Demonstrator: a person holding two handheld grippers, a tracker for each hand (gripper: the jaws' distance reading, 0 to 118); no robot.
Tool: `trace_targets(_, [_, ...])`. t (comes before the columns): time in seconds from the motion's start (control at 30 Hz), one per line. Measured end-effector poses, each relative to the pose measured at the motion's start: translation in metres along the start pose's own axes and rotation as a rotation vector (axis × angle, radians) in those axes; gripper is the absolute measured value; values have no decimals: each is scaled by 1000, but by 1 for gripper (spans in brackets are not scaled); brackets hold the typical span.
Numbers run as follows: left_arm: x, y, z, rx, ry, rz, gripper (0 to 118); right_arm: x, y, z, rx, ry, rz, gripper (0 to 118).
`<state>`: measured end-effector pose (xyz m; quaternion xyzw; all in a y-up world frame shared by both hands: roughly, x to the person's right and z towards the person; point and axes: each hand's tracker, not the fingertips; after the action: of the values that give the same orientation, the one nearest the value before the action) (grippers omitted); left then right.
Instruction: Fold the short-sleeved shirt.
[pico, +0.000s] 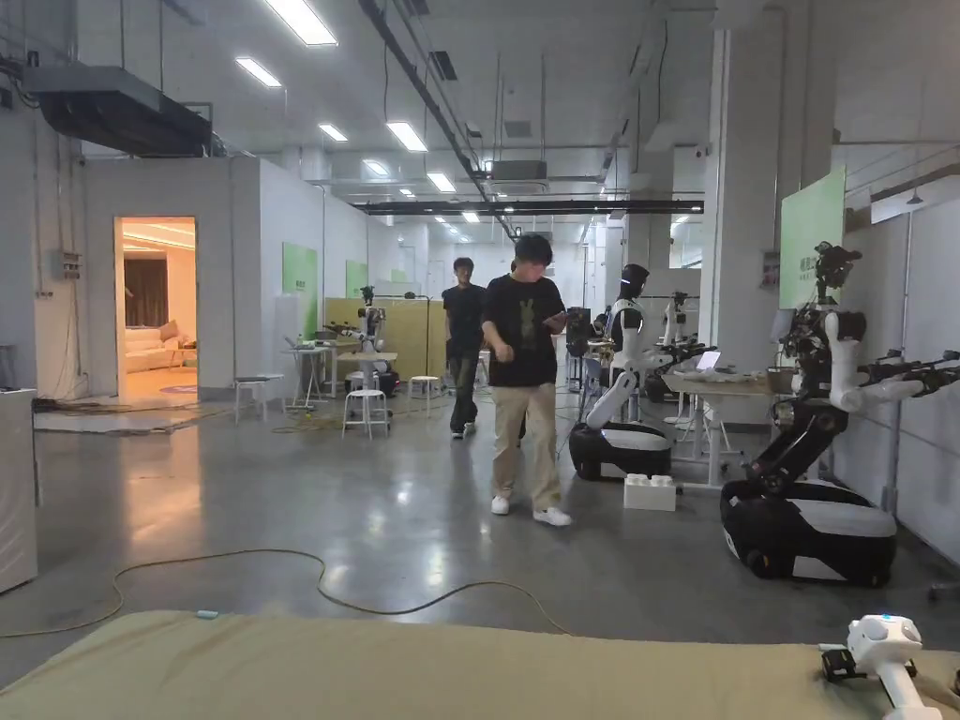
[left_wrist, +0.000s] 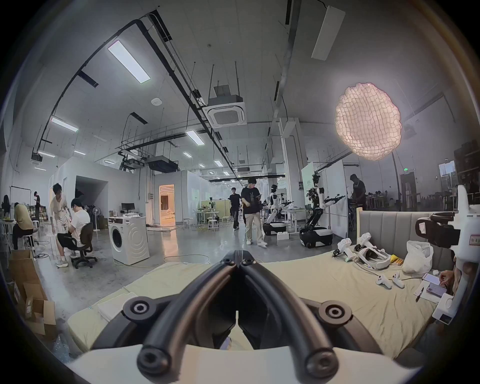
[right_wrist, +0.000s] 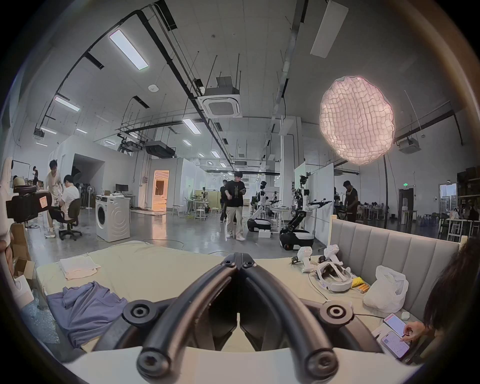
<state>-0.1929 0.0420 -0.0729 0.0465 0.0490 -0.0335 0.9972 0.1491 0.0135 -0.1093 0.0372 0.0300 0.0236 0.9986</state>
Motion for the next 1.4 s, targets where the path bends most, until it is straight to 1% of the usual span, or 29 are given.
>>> trace_targets(0.2, [-3,-3,-11,-29,-23,52,0,1,0,-4,-6,-5,-10,0])
trace_targets(0.23, [-3,-3,-13,-33,-24,49,0,1,0,-4,-11,-4,6,0])
trace_targets(0.27, [-3,-2,-14,-33,-27,32,0,1,0,-5,-16,-3,46,0])
trace_targets(0.3, [-2,-1,-15,-31,-24,-28,0,0,-1,-7,-23,-1,117,0])
trace_targets(0.33, [3,0,-17,-44,3,-128,0,-2,-1,-11,-59,20,211,0])
trace_targets(0.37, [11,-2,-18,-36,10,-279,0,-4,-3,-13,-73,16,305,0])
trace_targets(0.43, [28,-18,-23,-33,13,-673,0,-14,-14,-17,-74,-4,559,0])
trace_targets(0.47, [35,-37,-26,-55,18,-868,0,-20,-23,-20,-87,-16,724,0])
trace_targets(0.53, [40,-75,-28,-103,-74,-1193,0,-30,-57,-22,-77,-29,1100,0])
trace_targets(0.6, [42,-109,-27,-123,-102,-1374,0,-30,-94,-19,-53,16,1410,0])
trace_targets(0.63, [41,-124,-26,-149,-140,-1413,0,-30,-114,-17,-51,34,1515,0])
trace_targets(0.67, [42,-134,-25,-159,-156,-1437,0,-29,-124,-16,-76,74,1567,0])
trace_targets(0.7, [43,-144,-25,-176,-169,-1438,0,-26,-131,-13,-97,126,1583,0])
trace_targets(0.73, [42,-151,-23,-189,-193,-1457,0,-26,-136,-12,-122,167,1565,0])
trace_targets(0.77, [43,-156,-22,-200,-207,-1492,0,-27,-139,-12,-115,179,1535,0])
trace_targets(0.8, [44,-159,-21,-190,-208,-1515,0,-29,-140,-12,-120,180,1538,0])
trace_targets(0.87, [43,-152,-19,-130,-183,-1499,0,-27,-134,-13,-94,149,1553,0])
trace_targets(0.9, [42,-141,-20,-116,-159,-1429,0,-29,-125,-15,-69,106,1518,0])
trace_targets(0.93, [40,-126,-22,-124,-159,-1298,0,-30,-114,-17,-63,84,1431,0])
trace_targets(0.97, [36,-107,-24,-133,-163,-1118,0,-27,-96,-17,-75,74,1259,0])
trace_targets(1.0, [28,-86,-26,-134,-167,-902,0,-24,-75,-18,-90,66,1026,0])
trace_targets(1.07, [8,-59,-26,-127,-143,-485,0,-3,-37,-18,-137,96,467,0])
trace_targets(1.1, [-3,-52,-26,-121,-125,-293,0,8,-29,-17,-136,76,276,0])
trace_targets(1.17, [-28,-51,-24,-132,-114,103,0,23,-33,-13,-104,-1,8,0])
trace_targets(1.2, [-31,-62,-21,-135,-107,244,0,28,-39,-9,-87,-1,-71,0])
trace_targets(1.23, [-36,-68,-18,-137,-95,328,0,29,-47,-4,-79,6,-133,0])
trace_targets(1.27, [-39,-74,-16,-133,-98,354,0,30,-50,-2,-92,13,-164,0])
trace_targets(1.3, [-42,-77,-15,-135,-100,344,0,30,-52,-1,-112,18,-163,0])
trace_targets(1.4, [-34,-79,-15,-169,-97,277,0,24,-54,-1,-130,30,-83,0])
